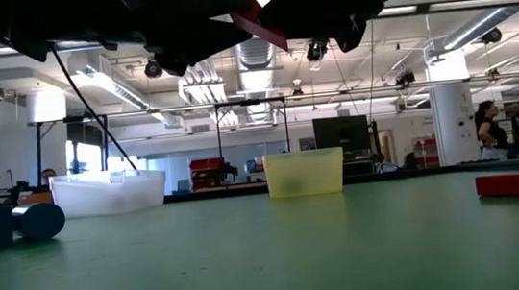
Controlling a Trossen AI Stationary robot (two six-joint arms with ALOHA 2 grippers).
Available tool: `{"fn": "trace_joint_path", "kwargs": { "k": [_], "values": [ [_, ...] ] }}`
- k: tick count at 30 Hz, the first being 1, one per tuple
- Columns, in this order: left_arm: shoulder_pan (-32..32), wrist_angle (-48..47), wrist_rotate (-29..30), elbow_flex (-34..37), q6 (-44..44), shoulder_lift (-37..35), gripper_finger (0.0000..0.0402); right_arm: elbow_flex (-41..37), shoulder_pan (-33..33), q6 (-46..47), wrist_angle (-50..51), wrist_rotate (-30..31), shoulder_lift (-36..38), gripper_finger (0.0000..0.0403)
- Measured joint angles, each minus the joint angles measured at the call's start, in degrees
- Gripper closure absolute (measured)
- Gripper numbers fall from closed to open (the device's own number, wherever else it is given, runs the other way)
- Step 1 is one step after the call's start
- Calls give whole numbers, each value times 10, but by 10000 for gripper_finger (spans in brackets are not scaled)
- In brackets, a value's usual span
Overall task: Sort & place blocks by color
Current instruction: Put the red block into the white bin
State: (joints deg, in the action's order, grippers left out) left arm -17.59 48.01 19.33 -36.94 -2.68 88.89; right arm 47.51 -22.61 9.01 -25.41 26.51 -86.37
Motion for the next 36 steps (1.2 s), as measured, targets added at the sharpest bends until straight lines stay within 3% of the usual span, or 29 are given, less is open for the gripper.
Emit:
{"fn": "trace_joint_path", "kwargs": {
  "k": [7, 15, 24, 30, 36],
  "values": [
    [3, 6, -18, 0, 2, 0, 165, 0, 0, -1, 0, 0, 0, 295],
    [3, 6, -23, 0, 3, 0, 282, 0, 0, -2, 1, 10, 0, 279],
    [4, -7, -8, 0, 2, -1, 288, 0, 0, -2, 7, 21, 2, 195],
    [6, -139, 79, -7, -8, -39, 286, 0, 0, 18, 59, 49, 36, 153],
    [43, -427, 205, -21, -104, -131, 282, 0, 0, 85, 163, 112, 88, 148]
  ]
}}
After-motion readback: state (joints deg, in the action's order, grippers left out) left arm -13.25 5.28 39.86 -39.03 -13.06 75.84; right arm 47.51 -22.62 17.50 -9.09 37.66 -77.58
